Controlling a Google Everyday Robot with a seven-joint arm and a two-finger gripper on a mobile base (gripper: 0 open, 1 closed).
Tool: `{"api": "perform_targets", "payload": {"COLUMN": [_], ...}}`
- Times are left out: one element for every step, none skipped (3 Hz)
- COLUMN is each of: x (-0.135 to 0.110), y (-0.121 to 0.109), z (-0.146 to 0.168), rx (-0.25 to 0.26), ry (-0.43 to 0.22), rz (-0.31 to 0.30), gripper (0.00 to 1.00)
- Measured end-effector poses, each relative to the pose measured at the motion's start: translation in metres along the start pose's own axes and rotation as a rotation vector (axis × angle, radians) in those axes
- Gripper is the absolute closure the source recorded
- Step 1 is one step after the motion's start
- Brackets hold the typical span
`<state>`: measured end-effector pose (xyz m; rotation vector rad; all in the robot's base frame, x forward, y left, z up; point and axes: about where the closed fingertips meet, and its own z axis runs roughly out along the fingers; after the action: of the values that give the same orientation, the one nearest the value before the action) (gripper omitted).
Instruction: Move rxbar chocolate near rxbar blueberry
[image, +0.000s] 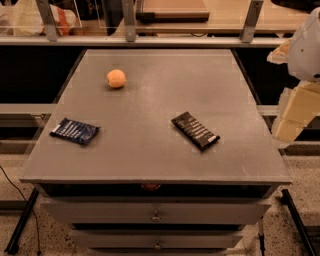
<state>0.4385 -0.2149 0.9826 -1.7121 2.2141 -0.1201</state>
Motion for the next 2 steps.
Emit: {"api": "perform_targets", "payload": {"x": [0.0, 0.006], "y": [0.0, -0.006], "z": [0.0, 0.014], "rx": [0.0, -0.006], "ry": [0.0, 0.015], "rz": [0.0, 0.074], "gripper": [0.0, 0.0]}}
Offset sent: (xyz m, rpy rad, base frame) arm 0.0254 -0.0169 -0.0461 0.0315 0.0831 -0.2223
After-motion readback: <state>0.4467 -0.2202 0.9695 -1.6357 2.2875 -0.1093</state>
